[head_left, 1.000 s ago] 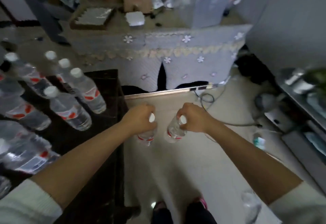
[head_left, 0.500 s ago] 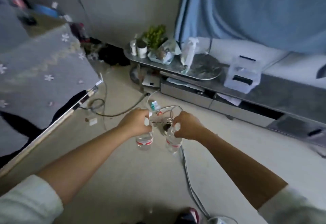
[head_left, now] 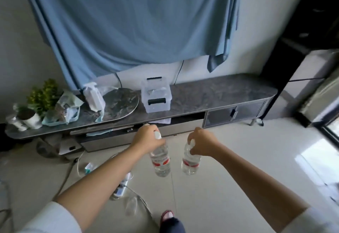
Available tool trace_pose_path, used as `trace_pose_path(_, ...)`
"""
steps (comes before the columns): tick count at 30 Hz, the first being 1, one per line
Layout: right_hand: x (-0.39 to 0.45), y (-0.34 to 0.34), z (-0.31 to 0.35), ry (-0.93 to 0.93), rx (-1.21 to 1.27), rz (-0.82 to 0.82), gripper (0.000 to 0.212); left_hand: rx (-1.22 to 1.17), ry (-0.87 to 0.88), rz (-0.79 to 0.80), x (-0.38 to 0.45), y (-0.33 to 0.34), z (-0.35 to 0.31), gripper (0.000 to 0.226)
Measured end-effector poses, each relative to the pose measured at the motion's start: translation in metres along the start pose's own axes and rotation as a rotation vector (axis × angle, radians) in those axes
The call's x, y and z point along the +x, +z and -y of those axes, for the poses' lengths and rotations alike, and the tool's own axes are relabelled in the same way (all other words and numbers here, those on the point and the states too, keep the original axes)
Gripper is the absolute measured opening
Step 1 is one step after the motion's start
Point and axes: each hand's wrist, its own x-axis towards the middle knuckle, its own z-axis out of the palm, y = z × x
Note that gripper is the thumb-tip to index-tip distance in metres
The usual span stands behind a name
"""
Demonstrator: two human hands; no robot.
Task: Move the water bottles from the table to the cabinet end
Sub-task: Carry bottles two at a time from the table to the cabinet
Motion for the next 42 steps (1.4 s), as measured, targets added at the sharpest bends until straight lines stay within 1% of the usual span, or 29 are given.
trace_pose_path(3, 0.025, -0.023, -0.041, 0.076, 0.043, 0.005, 0.031, 0.042, 0.079, 0.055, 0.049, 0.015, -0.038, 0.014)
trace_pose_path(4, 0.036, -0.031, -0.056, 0.101, 0.058, 0.005, 0.031, 0.049, 0.106, 0.080, 0.069, 0.021, -0.051, 0.014)
trace_pose_path(11, 0.120, -0.081, -0.148, 0.261, 0.119, 0.030, 0.029, 0.151, 0.291, 0.247, 0.206, 0.054, -0.130, 0.019)
trace_pose_path(13, 0.143, -0.096, -0.173, 0.299, 0.143, 0.019, 0.030, 0.150, 0.336, 0.268, 0.245, 0.064, -0.152, 0.027)
trace_pose_path(15, 0.163, -0.112, -0.201, 0.363, 0.180, -0.033, 0.030, 0.152, 0.381, 0.274, 0.283, 0.074, -0.177, 0.037)
trace_pose_path(20, 0.206, -0.150, -0.271, 0.494, 0.289, -0.214, 0.027, 0.158, 0.440, 0.312, 0.359, 0.099, -0.239, 0.040)
trace_pose_path(24, 0.233, -0.183, -0.322, 0.524, 0.290, -0.256, 0.027, 0.156, 0.437, 0.351, 0.411, 0.119, -0.281, 0.038)
trace_pose_path(28, 0.272, -0.212, -0.394, 0.578, 0.319, -0.273, 0.023, 0.129, 0.396, 0.397, 0.468, 0.155, -0.329, 0.036)
trace_pose_path(32, 0.305, -0.246, -0.460, 0.541, 0.300, -0.229, 0.019, 0.118, 0.332, 0.414, 0.517, 0.189, -0.378, 0.035)
trace_pose_path(35, 0.334, -0.277, -0.511, 0.513, 0.263, -0.227, 0.024, 0.125, 0.312, 0.394, 0.552, 0.212, -0.422, 0.035)
trace_pose_path(39, 0.378, -0.314, -0.573, 0.510, 0.276, -0.275, 0.022, 0.137, 0.288, 0.328, 0.595, 0.238, -0.470, 0.034)
trace_pose_path(42, 0.413, -0.337, -0.611, 0.516, 0.318, -0.291, 0.022, 0.139, 0.230, 0.319, 0.630, 0.250, -0.502, 0.027)
